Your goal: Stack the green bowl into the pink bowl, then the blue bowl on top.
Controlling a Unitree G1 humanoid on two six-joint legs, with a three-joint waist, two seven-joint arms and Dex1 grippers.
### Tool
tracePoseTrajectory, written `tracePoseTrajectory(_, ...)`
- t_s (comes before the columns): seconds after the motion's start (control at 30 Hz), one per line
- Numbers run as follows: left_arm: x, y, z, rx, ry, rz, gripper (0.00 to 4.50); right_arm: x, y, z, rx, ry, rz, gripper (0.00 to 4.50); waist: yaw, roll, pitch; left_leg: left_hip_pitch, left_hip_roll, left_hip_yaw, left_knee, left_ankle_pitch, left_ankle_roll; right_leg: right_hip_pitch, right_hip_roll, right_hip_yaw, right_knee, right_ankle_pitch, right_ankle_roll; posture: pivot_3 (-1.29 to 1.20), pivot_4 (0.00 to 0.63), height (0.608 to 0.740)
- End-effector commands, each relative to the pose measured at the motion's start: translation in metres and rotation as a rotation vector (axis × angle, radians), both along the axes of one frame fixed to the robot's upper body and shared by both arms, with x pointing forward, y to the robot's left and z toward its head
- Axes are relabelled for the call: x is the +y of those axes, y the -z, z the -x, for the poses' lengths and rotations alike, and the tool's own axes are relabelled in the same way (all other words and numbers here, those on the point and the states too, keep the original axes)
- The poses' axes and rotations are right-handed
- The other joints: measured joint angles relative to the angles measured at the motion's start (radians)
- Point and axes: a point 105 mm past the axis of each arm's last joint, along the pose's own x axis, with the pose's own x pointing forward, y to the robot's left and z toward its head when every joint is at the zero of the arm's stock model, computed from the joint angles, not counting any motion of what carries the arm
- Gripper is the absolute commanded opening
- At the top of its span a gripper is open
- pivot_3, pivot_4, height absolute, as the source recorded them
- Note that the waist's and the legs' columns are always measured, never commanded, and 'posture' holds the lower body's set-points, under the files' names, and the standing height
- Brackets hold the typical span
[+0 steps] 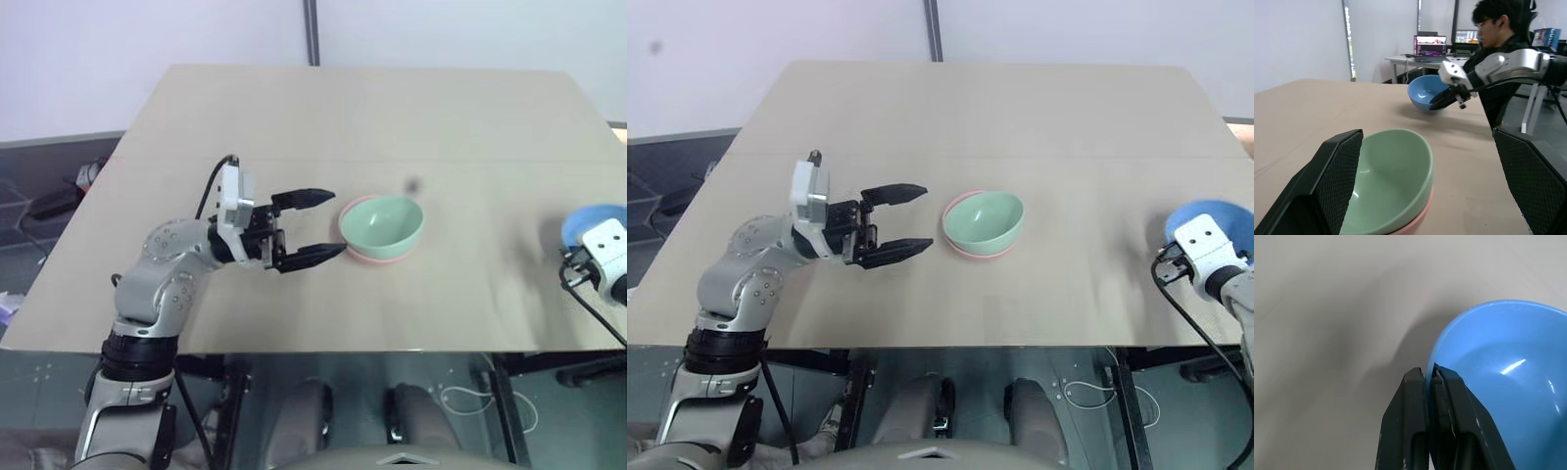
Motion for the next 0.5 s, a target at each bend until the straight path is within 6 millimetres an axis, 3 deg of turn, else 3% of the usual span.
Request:
tracePoseTrajectory(0.03,0.005,-0.009,-0.002,-0.068,-0.065,0.016,4.50,0.083,-0.061,0.002,-0.199,-0.330,-0.097,0.11,-0.012,0.001,0.000,0.000,0.000,0.000,0.000,0.000,0.000,0.000,0.000,0.000,0.000,0.000,0.000,0.00,0.150,0.740)
tracePoseTrajectory(0.13,0.011,-0.007,-0.008,-0.074,-0.131,0.023,4.50,0.140,-0.078,0.012,-0.230,-0.525,-0.191,0.11,-0.009,0.000,0.001,0.000,0.001,-0.002,0.000,0.000,0.000,0.000,0.000,-0.001,0.000,0.000,0.000,0.00,0.150,0.740)
tracePoseTrajectory(0.2,0.015,-0.005,-0.010,-0.079,-0.157,0.016,4.50,0.170,-0.073,0.023,-0.163,-0.652,-0.271,0.11,0.000,-0.001,0.000,-0.001,0.001,-0.003,-0.001,0.000,0.000,0.000,0.000,-0.003,-0.001,0.000,0.000,0.00,0.150,0.740)
tracePoseTrajectory(0.33,0.018,-0.006,-0.012,-0.087,-0.198,0.025,4.50,0.195,-0.041,0.027,-0.034,-0.758,-0.236,0.11,0.015,-0.001,0.001,-0.003,-0.003,-0.004,-0.001,0.000,0.000,0.000,-0.007,-0.006,-0.002,0.000,0.000,0.00,0.150,0.740)
tracePoseTrajectory(0.37,0.019,-0.006,-0.011,-0.088,-0.206,0.026,4.50,0.198,-0.034,0.024,-0.013,-0.766,-0.236,0.90,0.017,-0.001,0.001,-0.003,-0.005,-0.004,-0.001,-0.001,0.001,0.000,-0.008,-0.006,-0.003,0.000,0.000,0.00,0.150,0.740)
tracePoseTrajectory(0.5,0.021,-0.003,-0.006,-0.085,-0.219,0.014,4.50,0.205,-0.022,0.013,-0.002,-0.794,-0.173,2.73,0.016,-0.001,0.001,-0.002,-0.005,-0.003,-0.001,-0.001,0.001,0.000,-0.009,-0.006,-0.002,0.000,0.000,0.00,0.150,0.740)
